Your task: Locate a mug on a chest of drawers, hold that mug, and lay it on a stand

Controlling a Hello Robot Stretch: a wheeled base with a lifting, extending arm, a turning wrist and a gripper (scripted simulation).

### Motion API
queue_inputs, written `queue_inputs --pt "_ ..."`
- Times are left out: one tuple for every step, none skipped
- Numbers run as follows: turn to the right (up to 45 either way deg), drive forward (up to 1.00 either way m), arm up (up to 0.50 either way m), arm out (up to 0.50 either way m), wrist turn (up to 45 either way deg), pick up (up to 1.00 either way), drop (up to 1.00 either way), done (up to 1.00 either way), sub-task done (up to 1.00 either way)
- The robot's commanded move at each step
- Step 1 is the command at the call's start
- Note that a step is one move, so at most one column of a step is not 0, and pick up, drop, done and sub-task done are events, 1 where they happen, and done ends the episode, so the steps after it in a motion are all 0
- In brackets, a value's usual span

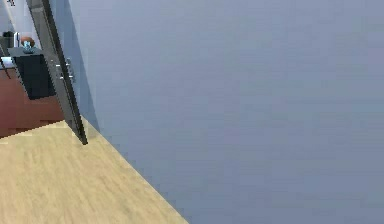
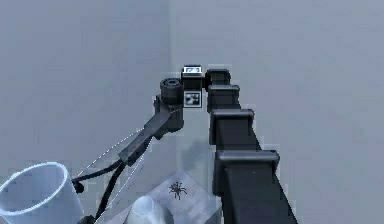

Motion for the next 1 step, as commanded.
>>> queue_inputs --pt "0.0 0.0 0.0 0.0 45.0 0.0 0.0 0.0 0.0"
